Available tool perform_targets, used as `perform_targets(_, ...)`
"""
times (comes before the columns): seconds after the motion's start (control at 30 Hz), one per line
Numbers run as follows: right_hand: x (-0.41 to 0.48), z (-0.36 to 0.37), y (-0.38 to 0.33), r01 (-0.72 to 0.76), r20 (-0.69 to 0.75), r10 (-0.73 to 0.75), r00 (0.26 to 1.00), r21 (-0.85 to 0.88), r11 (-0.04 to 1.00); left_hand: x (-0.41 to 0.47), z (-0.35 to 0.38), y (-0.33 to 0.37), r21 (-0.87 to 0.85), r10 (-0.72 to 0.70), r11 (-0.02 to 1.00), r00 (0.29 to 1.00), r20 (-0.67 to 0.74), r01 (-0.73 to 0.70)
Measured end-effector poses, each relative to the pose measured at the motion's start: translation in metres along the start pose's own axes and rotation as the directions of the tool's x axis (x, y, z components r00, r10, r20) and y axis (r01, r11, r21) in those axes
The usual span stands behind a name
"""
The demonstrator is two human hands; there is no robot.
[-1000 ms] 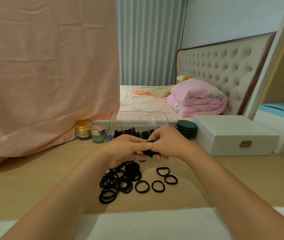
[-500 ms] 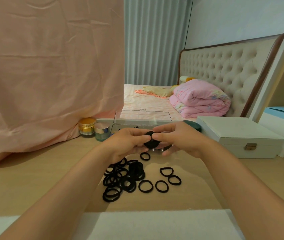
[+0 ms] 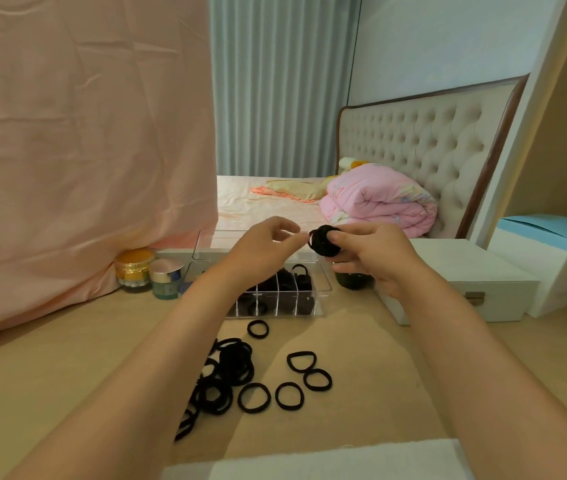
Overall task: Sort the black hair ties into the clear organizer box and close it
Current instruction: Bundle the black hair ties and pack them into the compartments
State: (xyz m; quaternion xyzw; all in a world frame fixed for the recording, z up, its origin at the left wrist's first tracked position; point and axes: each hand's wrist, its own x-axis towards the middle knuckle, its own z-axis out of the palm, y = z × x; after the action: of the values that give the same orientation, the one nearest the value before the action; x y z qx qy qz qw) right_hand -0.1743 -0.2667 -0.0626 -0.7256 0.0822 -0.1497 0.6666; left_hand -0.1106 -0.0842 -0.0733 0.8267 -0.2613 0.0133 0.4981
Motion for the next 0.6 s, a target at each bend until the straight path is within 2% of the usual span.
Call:
perform_targets(0.13, 0.015, 0.006, 0.013, 0.006, -0.121, -0.013, 0.993, -0.054, 0.999, 0.010, 0.016, -0.025, 0.332, -0.008, 0.943, 0.993, 0.118, -0.032)
perform_targets(0.23, 0.024, 0.014, 0.030, -0.007, -0.135, -0.029, 0.990, -0.253, 0.967, 0.009, 0.020, -0.041, 0.535, -0.046, 0.841, 0.973, 0.228, -0.085)
perform_targets(0.33, 0.029, 0.020, 0.045, 0.027, -0.155, -0.128, 0.980, -0.528, 0.849, 0.008, 0.020, -0.048, 0.538, -0.032, 0.837, 0.973, 0.230, -0.100)
perform_targets(0.5, 0.025, 0.027, 0.048, 0.066, -0.065, -0.170, 0.983, -0.742, 0.667, 0.006, 0.024, -0.052, 0.529, 0.027, 0.840, 0.982, 0.188, -0.125)
perform_targets(0.6, 0.023, 0.031, 0.045, 0.045, -0.046, -0.174, 0.984, -0.872, 0.487, 0.005, 0.025, -0.052, 0.508, 0.077, 0.849, 0.985, 0.155, -0.146)
